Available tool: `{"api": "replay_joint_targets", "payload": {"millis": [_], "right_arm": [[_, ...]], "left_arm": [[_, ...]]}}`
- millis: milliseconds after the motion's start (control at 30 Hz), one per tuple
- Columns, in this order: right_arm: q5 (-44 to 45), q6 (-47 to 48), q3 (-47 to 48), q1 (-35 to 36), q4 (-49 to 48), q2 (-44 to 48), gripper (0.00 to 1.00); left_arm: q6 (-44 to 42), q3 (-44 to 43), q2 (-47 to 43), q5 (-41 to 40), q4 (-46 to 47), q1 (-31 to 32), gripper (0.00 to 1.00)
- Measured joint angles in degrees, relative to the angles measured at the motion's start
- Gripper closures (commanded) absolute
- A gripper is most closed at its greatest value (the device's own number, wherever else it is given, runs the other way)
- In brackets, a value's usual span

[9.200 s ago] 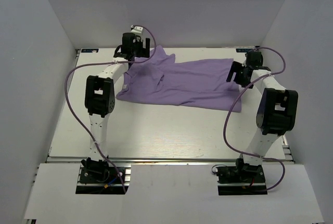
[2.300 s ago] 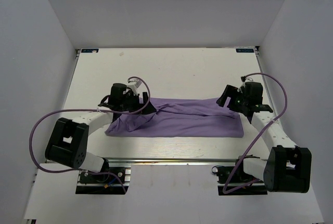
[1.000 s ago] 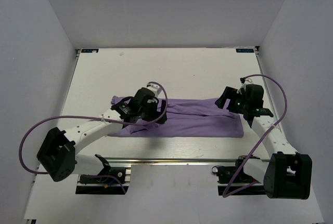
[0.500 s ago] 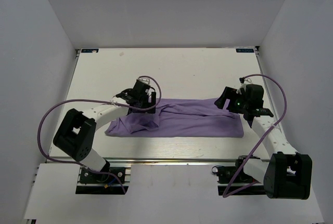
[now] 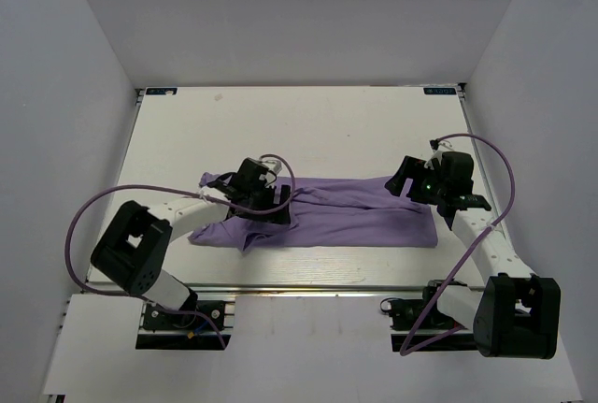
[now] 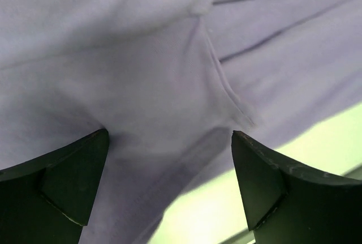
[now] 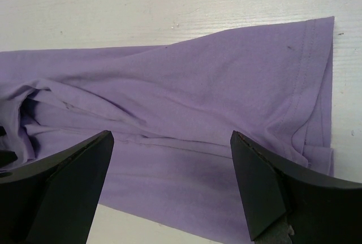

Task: Fold and stack the t-shirts
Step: Fold the other side of the tshirt into a rectangle

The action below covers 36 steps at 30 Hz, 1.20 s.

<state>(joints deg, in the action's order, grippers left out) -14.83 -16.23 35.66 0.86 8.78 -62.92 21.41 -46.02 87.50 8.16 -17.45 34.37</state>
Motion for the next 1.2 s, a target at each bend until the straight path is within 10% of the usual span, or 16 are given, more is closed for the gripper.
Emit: {"api": "replay_joint_targets", "payload": {"millis": [667, 1200], "right_arm": [[-0.4, 0.0, 0.0, 0.0, 0.0, 0.0, 0.1], [0.4, -4.3, 2.5, 0.0, 0.0, -8.5, 0.1]], "left_arm": [[3.5, 6.6, 0.0, 16.6, 15.0, 4.6, 0.0], [2.8, 2.5, -18.1, 1.4, 0.7, 5.2, 0.0]]}}
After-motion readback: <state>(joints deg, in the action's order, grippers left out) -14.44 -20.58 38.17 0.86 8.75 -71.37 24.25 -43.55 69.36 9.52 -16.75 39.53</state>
